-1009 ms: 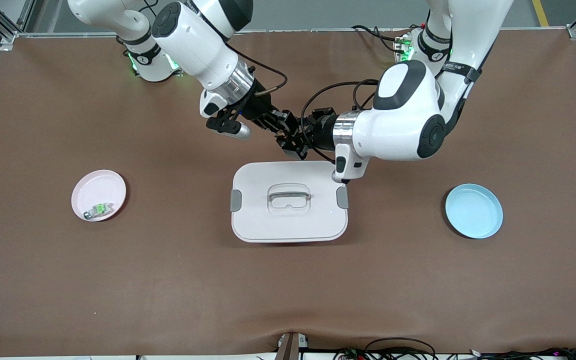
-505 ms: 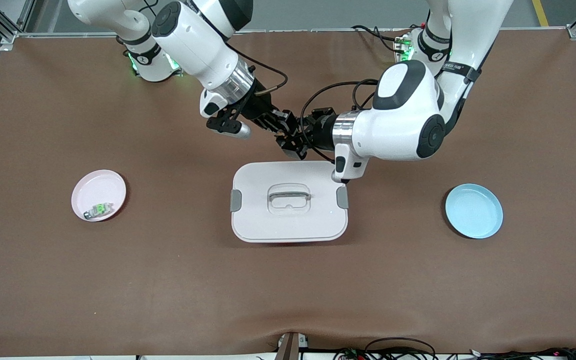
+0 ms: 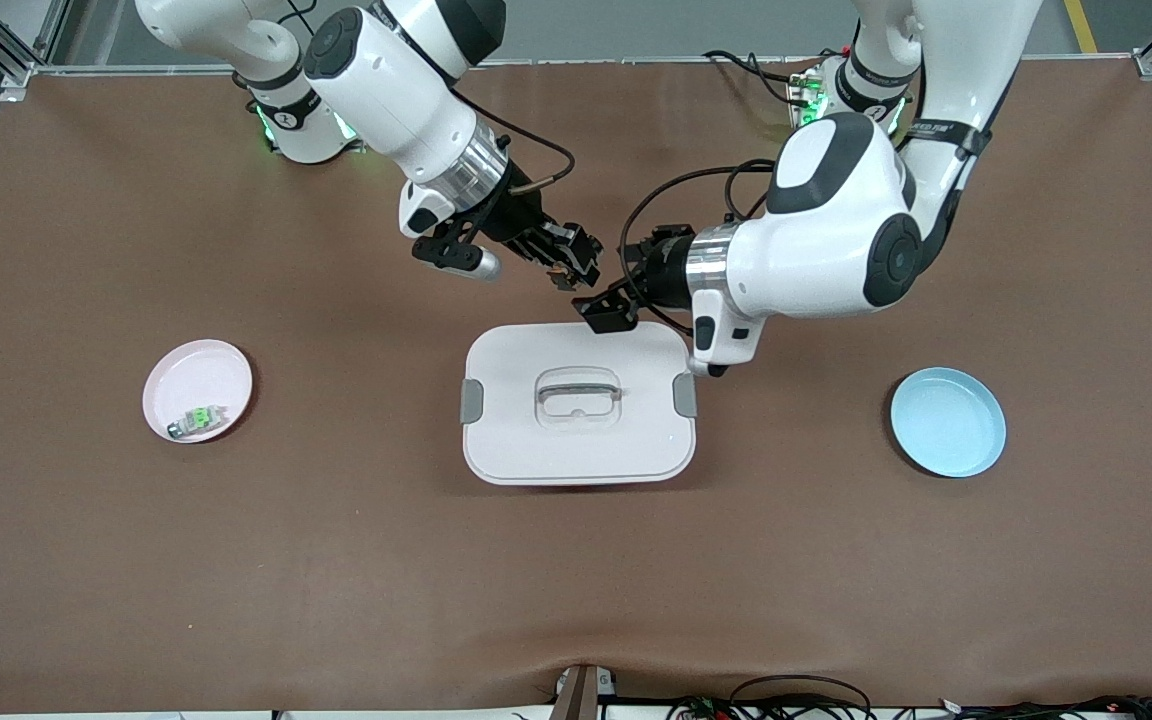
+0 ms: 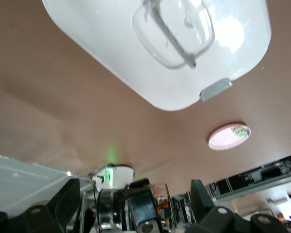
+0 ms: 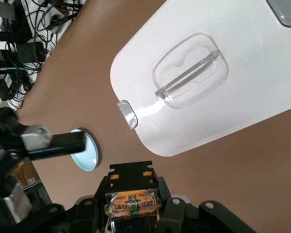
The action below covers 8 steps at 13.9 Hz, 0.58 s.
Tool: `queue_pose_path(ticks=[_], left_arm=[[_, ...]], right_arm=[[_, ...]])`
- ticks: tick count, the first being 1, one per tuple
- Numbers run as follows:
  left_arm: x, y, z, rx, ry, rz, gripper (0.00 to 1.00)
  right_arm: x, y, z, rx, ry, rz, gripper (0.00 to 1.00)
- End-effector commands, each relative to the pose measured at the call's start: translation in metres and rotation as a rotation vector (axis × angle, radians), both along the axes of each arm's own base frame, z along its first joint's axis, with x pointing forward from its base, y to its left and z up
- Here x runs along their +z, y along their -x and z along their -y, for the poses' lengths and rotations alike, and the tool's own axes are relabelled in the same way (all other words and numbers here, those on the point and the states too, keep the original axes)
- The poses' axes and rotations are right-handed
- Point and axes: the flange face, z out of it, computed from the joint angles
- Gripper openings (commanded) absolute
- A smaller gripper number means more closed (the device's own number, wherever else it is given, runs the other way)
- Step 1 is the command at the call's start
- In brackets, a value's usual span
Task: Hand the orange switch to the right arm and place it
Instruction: 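Close the right gripper on the switch and open the left gripper, then carry the switch to the white plate while the left gripper withdraws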
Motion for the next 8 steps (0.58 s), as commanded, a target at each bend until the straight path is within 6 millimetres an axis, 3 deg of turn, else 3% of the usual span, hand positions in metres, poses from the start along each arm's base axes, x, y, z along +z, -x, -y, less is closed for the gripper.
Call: queue_pose_path(ticks=[1,6,8], left_arm=[[0.017,-0.011,-0.033,0.015,-0.096,0.091,1.00],[0.041,-0.042,-0.112,-0.020,-0.303,0.319,1.00],[0.035,-0.049,-0.149,-0.125,-0.421,0.350,1.00]], right_arm=[[0.018,-0.003,0.025,0.078,0.037,-0.021,0.12],[0.042,-0.005,0.093,0.324,0.156,-0.034,0.14],[0.047,-0.002,0.125,0.501,0.287,-0.007,0.14]])
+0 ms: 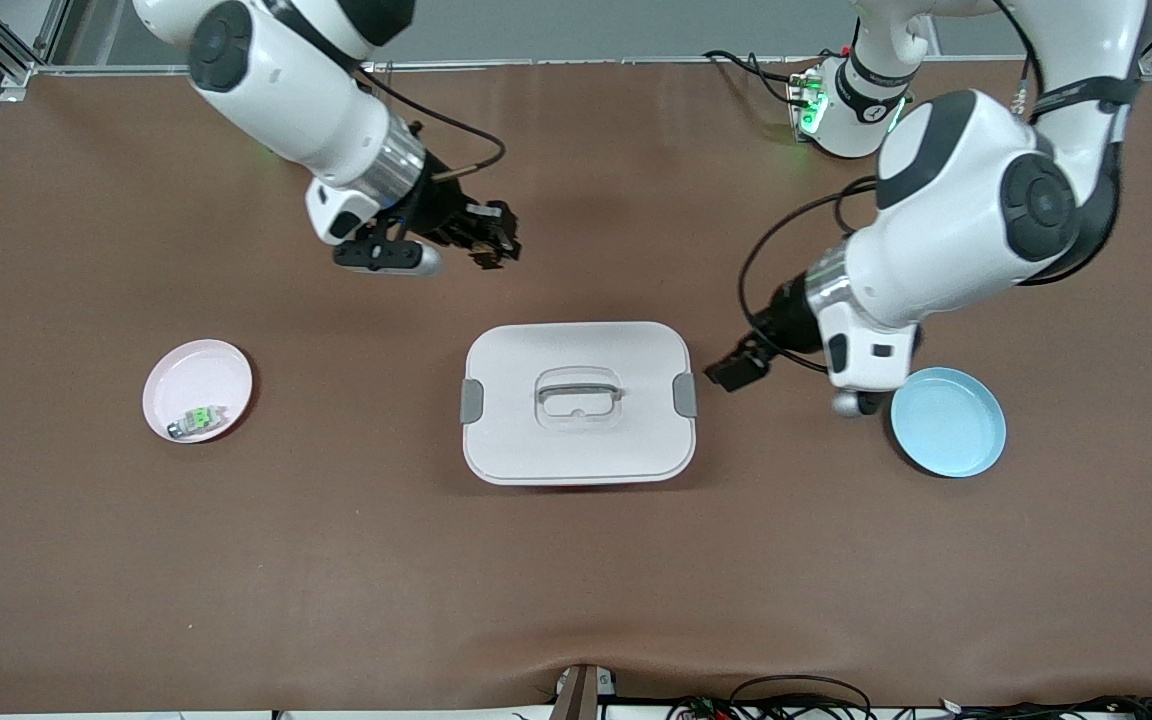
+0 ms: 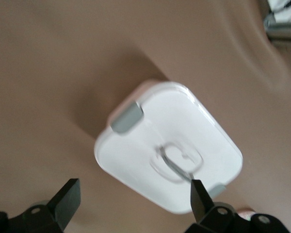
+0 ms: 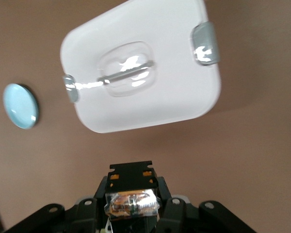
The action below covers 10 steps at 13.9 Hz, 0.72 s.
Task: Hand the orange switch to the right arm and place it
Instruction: 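Carry the switch to the white plate while the left gripper withdraws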
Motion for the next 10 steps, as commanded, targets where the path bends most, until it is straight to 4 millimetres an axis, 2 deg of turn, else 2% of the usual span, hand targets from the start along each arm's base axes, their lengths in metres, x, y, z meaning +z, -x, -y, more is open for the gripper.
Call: queue_pose_path(ticks=[1,3,4,6,8,10], left_arm=[[0.003,-0.001,-0.041,-0.153,-0.166,0.038,1.00],[0.012,-0.004,-0.073,-0.256,-0.269,0.077,1.00],[0.015,-0.008,-0.094,-0.284,-0.298,0.077,1.00],[0.018,-0.013,-0.122,-0.367,-0.306,0.091,1.00],[0.022,-0.014,-0.137,-0.415,-0.306,0.102,1.00],[0.026,-0.014,-0.140,-0.427,-0.309,0.109,1.00]], right_arm=[[0.015,0.008,0.042,0.195,0.121,0.040,0.14],[0.025,0.005,0.086,0.310,0.169,0.040,0.14],[0.028,0.001,0.112,0.376,0.183,0.037,0.14],[0.035,-0.002,0.169,0.562,0.248,0.052,0.14],[0.040,-0.005,0.230,0.670,0.269,0.049,0.14],[0.035,-0.010,0.297,0.789,0.267,0.066,0.14]])
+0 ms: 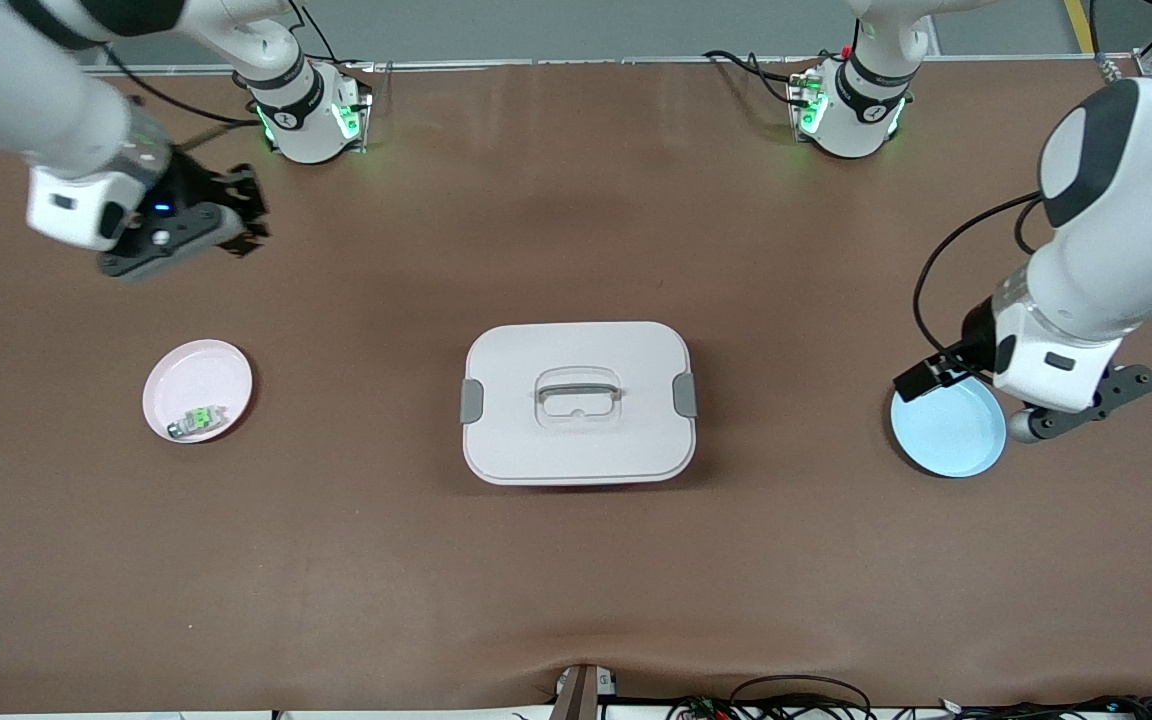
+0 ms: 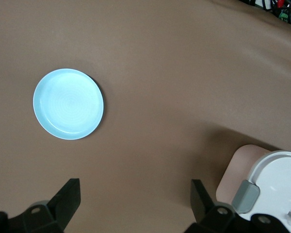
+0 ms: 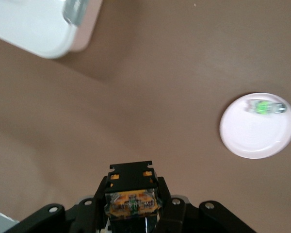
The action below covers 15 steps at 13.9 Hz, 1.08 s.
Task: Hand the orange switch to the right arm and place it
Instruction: 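Carry the switch to the white plate while the left gripper withdraws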
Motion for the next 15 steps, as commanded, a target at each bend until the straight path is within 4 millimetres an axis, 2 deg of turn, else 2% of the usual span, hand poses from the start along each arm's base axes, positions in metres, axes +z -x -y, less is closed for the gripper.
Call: queue_pose_path(ticks=[1,2,3,5,7,10,11,15], left_arm=[[0.010,0.008,0.001,-0.050,-0.030,0.005,1.00],[0.010,0.008,-0.002,-0.063,-0.031,0.003,1.00],[0.012,0.009,-0.010,-0.073,-0.036,-0.006,1.00],[0.018,0.010,-0.022,-0.116,-0.041,-0.005,1.00],[0.027,0.012,-0.035,-0.143,-0.045,0.006,1.00],[0.026,0.015,-0.037,-0.146,-0.052,-0.017,1.00],[0.033,0.018,-0.035,-0.147,-0.054,-0.007,1.00],[0.035,0.021,-0.035,-0.147,-0.059,-0.014,1.00]], right_arm=[[-0.005,0.001,0.084,0.158,0.012,0.015,0.14],[-0.009,-0.002,0.116,0.191,0.014,0.039,0.14],[-0.024,-0.003,0.141,0.236,0.015,0.058,0.14],[-0.058,-0.006,0.173,0.344,0.045,0.114,0.14],[-0.101,-0.007,0.199,0.459,0.061,0.157,0.14],[-0.155,-0.019,0.215,0.632,0.061,0.186,0.14],[-0.172,-0.024,0.216,0.660,0.054,0.176,0.14],[-0.233,-0.041,0.219,0.764,0.064,0.152,0.14]])
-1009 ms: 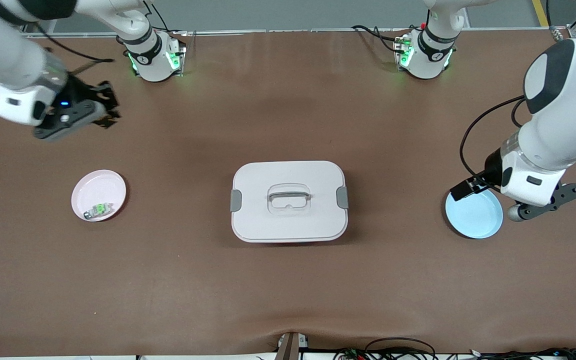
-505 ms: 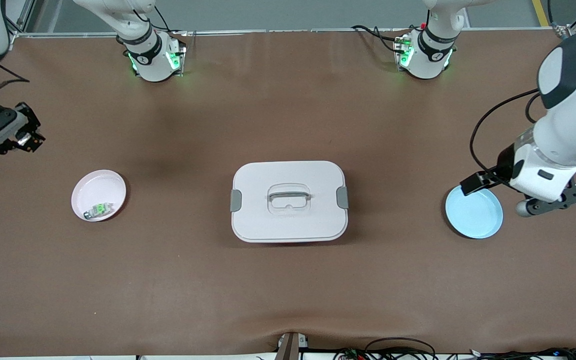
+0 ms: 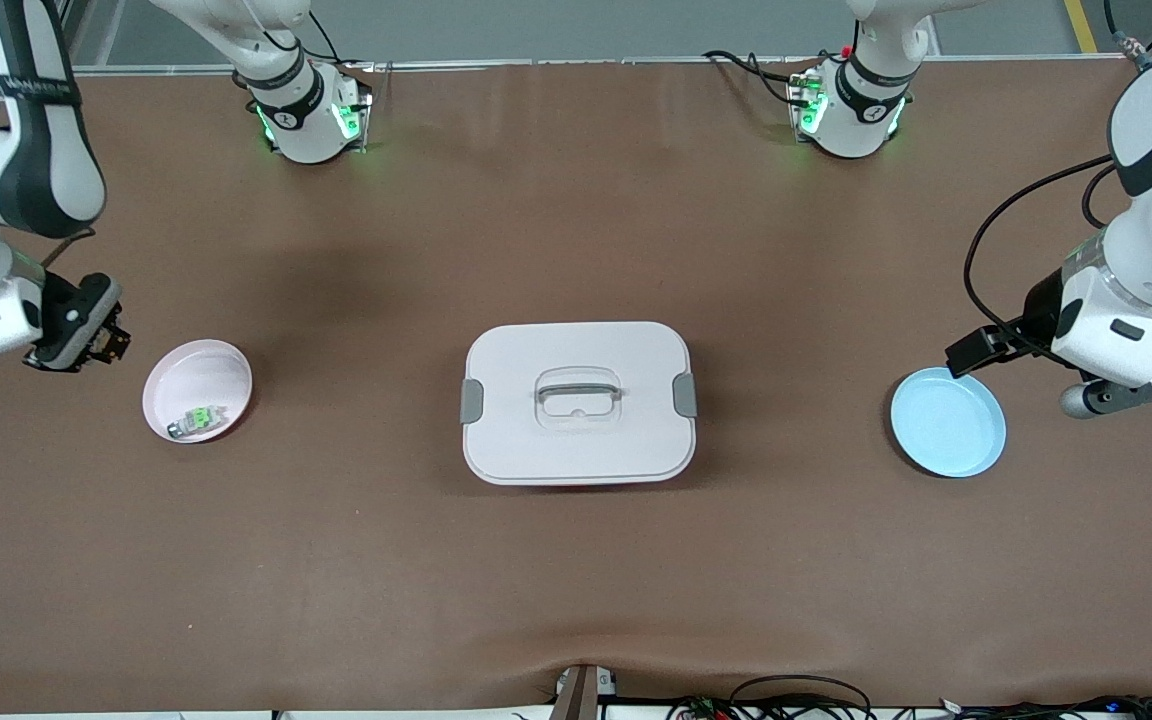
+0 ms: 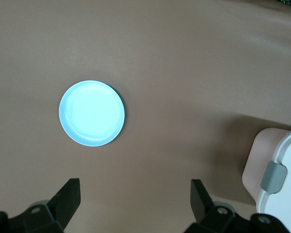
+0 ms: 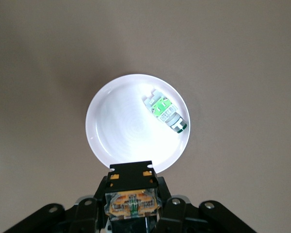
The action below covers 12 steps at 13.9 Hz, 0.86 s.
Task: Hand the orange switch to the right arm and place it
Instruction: 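Carry the switch to the white plate while the left gripper withdraws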
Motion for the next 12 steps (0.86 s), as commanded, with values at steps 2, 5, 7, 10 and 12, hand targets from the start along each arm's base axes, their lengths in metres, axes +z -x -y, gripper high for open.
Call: queue_pose_path(ticks=[2,5,7,10,12], left_arm=[[0.008,0.007,-0.004,-0.015,-0.050,0.001,1.00],[0.032,0.018,-0.003,-0.021,-0.069,0.042,1.00],[0.034,0.018,-0.007,-0.042,-0.071,0.039,1.00],[0.035,0.021,-0.023,-0.110,-0.079,0.010,1.00],[0.053,0.031,-0.026,-0.141,-0.087,0.033,1.00]], right_arm=[[-0.040,-0.014,0.004,0.097,0.025,0.002,0.15],[-0.055,-0.017,0.000,0.148,0.033,-0.004,0.15],[-0.069,-0.019,0.000,0.173,0.048,-0.004,0.14],[-0.083,-0.014,-0.009,0.193,0.046,0.004,0.13],[-0.091,-0.009,-0.011,0.197,0.047,0.026,0.13]])
